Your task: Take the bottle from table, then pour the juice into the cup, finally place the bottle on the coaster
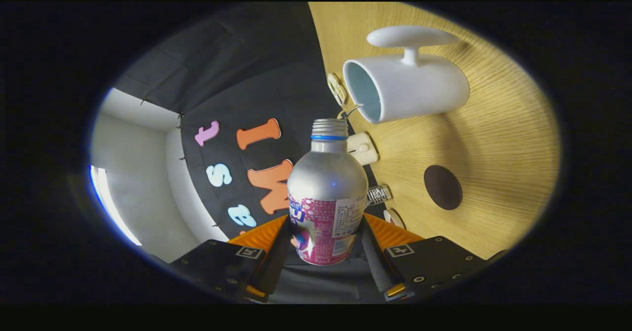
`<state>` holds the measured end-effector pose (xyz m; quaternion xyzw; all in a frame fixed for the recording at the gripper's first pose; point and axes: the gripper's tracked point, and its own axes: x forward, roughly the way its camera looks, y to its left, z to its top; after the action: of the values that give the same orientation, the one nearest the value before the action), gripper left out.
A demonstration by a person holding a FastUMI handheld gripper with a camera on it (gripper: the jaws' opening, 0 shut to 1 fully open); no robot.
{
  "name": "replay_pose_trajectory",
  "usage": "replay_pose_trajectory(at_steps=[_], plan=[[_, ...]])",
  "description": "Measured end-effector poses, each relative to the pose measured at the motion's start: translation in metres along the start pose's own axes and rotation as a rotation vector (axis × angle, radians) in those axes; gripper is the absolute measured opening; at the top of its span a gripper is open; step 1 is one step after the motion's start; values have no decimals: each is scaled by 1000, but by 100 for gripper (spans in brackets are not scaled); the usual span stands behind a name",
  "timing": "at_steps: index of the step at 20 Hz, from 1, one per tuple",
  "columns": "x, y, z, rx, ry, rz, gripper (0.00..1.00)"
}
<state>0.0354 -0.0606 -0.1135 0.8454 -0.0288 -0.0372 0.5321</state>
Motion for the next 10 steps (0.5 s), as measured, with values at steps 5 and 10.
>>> replay_pose_trajectory(at_steps=[5, 10], plan=[[1, 4, 0, 22, -2, 10, 75], [2, 9, 2, 45, -6, 16, 75]])
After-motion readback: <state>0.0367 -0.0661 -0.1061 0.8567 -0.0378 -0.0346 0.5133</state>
